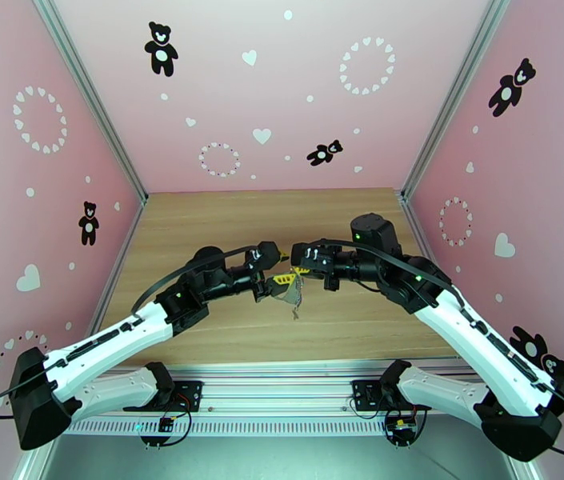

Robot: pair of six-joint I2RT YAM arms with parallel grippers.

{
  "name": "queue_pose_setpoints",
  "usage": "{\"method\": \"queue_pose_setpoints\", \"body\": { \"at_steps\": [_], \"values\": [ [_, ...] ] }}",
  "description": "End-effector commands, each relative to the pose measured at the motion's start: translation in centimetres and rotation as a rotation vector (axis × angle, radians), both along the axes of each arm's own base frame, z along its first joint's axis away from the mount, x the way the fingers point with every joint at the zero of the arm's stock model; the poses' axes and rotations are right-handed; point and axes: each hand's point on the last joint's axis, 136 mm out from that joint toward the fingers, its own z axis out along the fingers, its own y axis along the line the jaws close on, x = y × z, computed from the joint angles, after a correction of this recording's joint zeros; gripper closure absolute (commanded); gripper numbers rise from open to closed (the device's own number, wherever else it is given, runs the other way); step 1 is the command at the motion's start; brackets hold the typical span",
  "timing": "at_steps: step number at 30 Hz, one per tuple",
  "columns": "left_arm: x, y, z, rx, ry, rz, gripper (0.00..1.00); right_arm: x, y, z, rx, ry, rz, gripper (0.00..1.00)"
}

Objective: Remove the keys from the keyring

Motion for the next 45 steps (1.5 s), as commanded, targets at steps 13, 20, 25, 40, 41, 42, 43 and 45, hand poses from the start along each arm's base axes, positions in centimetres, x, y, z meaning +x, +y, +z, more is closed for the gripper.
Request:
{"method": "queue_pose_setpoints", "body": {
  "at_steps": [13,20,25,40,41,42,43,45],
  "values": [
    [-0.4,-0.9,-0.3,-0.042,0.003,-0.042,0.68,0.2,0.1,2.1,0.056,-0.013,-0.024,1.00],
    [-0.4,-0.9,-1.8,-0.026,0.034,-0.044,0.72,0.7,-0.1,2.3,0.058,-0.029,-0.059,1.00],
    [-0.5,-1.1,-2.0,-0.036,0.047,-0.050,0.75,1.1,-0.3,2.3,0.062,-0.033,-0.081,1.00],
    [-0.3,-0.9,-1.2,-0.066,0.035,-0.033,0.94,1.0,-0.5,2.2,0.050,-0.049,-0.081,1.00],
    [-0.3,-0.8,-1.2,-0.064,0.034,-0.034,0.96,0.9,-0.5,2.2,0.048,-0.050,-0.078,1.00],
    [-0.3,-0.8,-1.1,-0.064,0.034,-0.033,0.97,0.8,-0.5,2.4,0.045,-0.052,-0.072,1.00],
    [-0.4,-0.8,-0.9,-0.066,0.034,-0.034,0.98,0.7,-0.5,2.5,0.040,-0.053,-0.067,1.00],
    [-0.5,-0.8,-0.7,-0.066,0.032,-0.042,1.00,0.6,-0.5,2.8,0.033,-0.056,-0.059,1.00]
  ]
}}
